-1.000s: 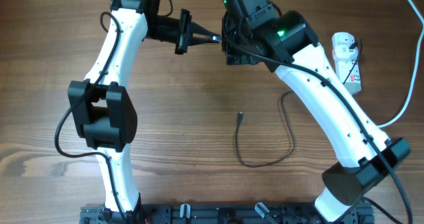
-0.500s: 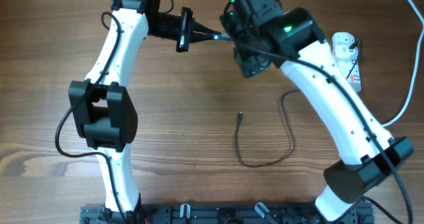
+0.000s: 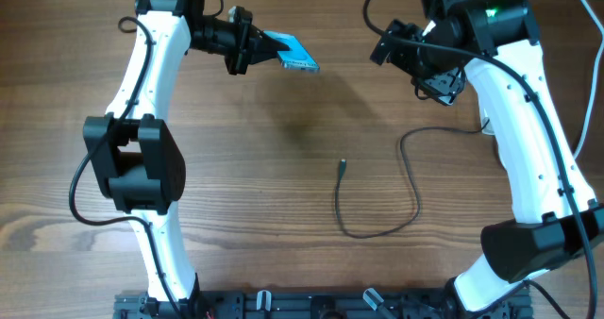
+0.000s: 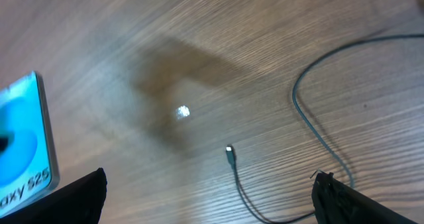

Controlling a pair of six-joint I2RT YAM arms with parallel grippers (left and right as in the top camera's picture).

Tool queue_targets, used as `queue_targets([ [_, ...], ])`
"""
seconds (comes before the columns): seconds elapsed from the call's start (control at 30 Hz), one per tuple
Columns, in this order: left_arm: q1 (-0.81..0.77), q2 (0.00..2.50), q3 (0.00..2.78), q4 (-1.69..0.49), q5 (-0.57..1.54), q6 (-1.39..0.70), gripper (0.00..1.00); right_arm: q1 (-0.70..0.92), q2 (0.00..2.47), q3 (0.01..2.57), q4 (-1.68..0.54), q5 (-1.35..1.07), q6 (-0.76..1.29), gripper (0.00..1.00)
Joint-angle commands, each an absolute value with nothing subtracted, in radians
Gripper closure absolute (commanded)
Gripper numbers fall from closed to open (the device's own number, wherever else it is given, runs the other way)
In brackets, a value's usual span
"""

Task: Plug charger to phone and switch on socket
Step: 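Pull the right gripper away and hold the phone with the left gripper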

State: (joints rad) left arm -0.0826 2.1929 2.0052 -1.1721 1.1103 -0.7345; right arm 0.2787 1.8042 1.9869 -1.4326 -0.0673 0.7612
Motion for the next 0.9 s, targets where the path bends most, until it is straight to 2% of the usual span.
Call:
queue_targets([
  [0.0, -0.091, 2.160, 2.010, -1.189, 1.128, -0.540, 0.96, 0.285, 1.777, 1.949, -1.432, -0.092, 0.683, 0.00],
  [0.23, -0.096, 2.160, 2.010, -1.224, 1.128, -0.395, 0.96, 0.285, 1.777, 1.904, -1.411, -0.147, 0.602, 0.00],
  [0.87, -0.103, 2.160, 2.010, -1.214, 1.064, -0.396, 0.96, 0.285, 1.777, 1.904, -1.373, -0.158, 0.548, 0.01],
])
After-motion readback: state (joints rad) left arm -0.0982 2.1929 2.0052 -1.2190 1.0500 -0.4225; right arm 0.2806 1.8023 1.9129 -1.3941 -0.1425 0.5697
